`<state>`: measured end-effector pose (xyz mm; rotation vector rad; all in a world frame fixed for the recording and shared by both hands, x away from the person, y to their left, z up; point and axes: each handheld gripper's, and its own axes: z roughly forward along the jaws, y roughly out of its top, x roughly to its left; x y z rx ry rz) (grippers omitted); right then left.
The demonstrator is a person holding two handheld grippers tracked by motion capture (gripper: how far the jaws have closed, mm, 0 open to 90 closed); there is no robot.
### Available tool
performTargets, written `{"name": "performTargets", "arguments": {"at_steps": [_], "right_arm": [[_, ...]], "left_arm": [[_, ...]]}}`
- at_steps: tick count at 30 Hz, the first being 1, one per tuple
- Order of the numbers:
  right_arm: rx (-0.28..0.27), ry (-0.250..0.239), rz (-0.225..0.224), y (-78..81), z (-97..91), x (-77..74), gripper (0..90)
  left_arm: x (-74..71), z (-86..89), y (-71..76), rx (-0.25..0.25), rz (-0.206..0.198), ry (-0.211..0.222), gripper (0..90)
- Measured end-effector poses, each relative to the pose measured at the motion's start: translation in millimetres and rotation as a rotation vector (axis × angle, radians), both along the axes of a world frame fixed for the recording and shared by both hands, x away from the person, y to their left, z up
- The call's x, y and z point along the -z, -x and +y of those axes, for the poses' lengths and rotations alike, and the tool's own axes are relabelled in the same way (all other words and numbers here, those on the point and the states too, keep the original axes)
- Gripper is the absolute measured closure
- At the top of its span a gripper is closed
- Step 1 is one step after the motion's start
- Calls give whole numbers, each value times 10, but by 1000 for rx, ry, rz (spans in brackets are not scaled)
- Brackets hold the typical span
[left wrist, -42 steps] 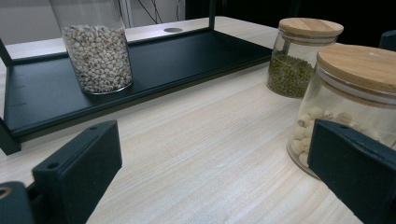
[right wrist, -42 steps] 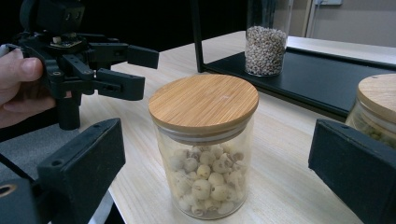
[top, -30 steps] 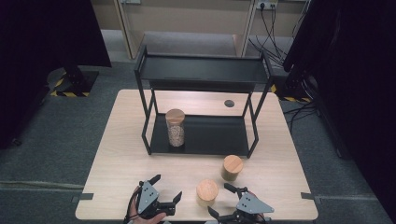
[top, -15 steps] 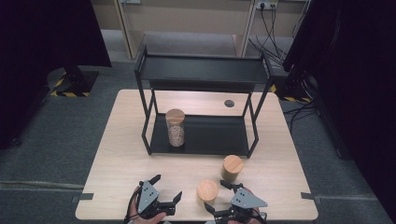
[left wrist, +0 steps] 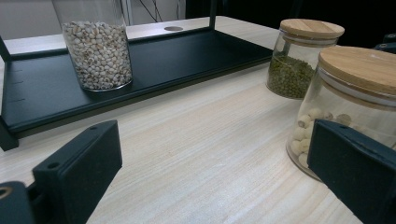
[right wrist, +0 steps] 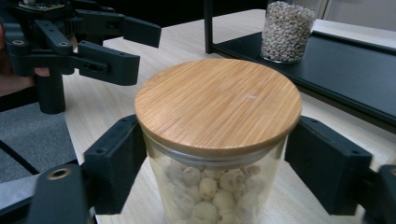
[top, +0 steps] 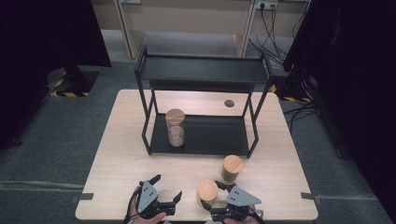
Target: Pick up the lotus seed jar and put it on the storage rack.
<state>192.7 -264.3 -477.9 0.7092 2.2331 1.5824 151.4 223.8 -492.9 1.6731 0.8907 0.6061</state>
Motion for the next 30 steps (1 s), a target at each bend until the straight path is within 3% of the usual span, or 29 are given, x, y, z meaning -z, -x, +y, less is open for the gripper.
{"name": "performTargets", "arguments": {"at_steps": [12, 30], "right_arm": [[19, 30, -56, 40, 82, -95, 253], [80, 19, -33, -172, 342, -344, 252]], "left_arm": [[2, 5, 1, -6, 2, 7, 27], [5, 20, -4, -12, 10, 15, 27]]}}
